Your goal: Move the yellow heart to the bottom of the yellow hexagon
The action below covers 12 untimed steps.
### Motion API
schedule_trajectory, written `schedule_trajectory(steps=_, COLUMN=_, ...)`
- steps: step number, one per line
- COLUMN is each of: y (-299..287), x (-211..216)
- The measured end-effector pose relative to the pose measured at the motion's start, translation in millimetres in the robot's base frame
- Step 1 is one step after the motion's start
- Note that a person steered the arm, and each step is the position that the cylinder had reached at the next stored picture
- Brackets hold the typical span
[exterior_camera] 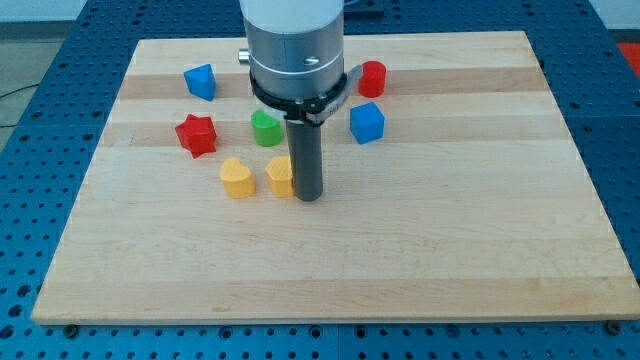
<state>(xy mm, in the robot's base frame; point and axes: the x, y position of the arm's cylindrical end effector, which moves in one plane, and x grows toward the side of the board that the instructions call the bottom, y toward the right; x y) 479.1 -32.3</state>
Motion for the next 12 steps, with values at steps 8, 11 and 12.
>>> schedule_trajectory(steps=8, y=-123.7, x=-28.6)
schedule_trajectory(steps=11, y=-122.7, x=-70.8)
schedule_trajectory(steps=12, y=-107.7, x=-67.1)
